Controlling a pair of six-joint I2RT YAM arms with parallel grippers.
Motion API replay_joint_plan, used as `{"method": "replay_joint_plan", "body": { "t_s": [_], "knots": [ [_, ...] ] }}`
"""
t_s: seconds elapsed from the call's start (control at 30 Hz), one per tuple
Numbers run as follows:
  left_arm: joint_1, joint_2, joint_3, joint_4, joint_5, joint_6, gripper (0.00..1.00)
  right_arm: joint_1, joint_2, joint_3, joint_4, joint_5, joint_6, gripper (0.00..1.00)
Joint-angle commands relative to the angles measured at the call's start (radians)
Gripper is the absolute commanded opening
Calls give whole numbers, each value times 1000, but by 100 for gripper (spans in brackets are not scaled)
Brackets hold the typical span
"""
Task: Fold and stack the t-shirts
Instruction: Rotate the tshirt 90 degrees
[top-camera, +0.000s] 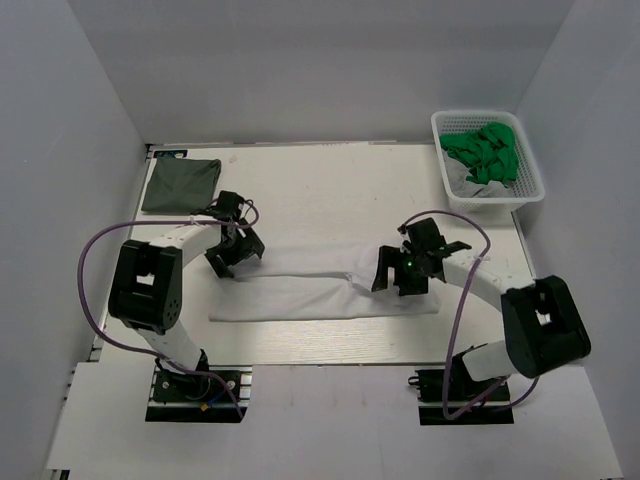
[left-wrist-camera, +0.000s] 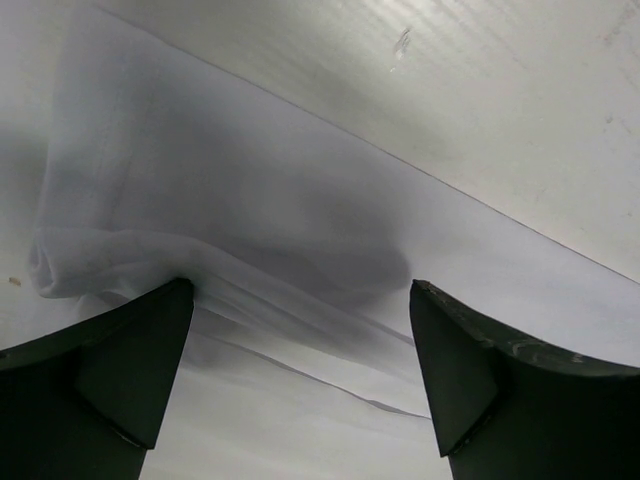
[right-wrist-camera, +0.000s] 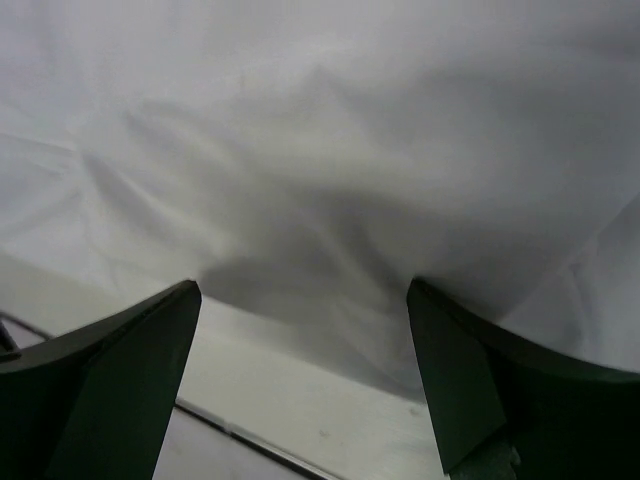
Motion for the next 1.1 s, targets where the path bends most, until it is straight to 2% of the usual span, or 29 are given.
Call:
{"method": "replay_joint_plan", "body": {
  "t_s": [0.0,0.13,0.23,0.27,0.3,0.43,0.5,0.53,0.67,0.87,1.07],
  "knots": [
    [-14,-41,-91,-88,9,-64,100,-38,111,31,43,0,18,90],
    [-48,-101,-199,-71,122,-146,100,-84,259,90,152,-90,35,90],
    [-91,-101,-242,-39,230,-172,100,-96,396,242,178,-128,27,90],
    [-102,-92,-242,-63,254,-172,100,-95,503,317,189,-129,27,90],
    [-129,-83,-242,-77,293,-172,100,-101,537,404,187,-138,22,90],
    [-209,-52,-164,-129,362,-184,100,-104,758,764,123,-127,-34,90],
    [-260,-9,-112,-160,362,-184,100,-104,873,866,95,-112,-59,90],
    [-275,6,-55,-172,353,-184,100,-105,899,1010,60,-113,-76,90],
    [-356,109,66,-156,371,-184,100,-99,1028,1233,-4,-112,-102,90],
    [-451,272,264,-113,377,-276,100,-93,1120,1290,118,-101,-27,90],
    [-522,329,373,-149,404,-393,100,-92,1218,1434,111,-70,5,90]
  ]
}}
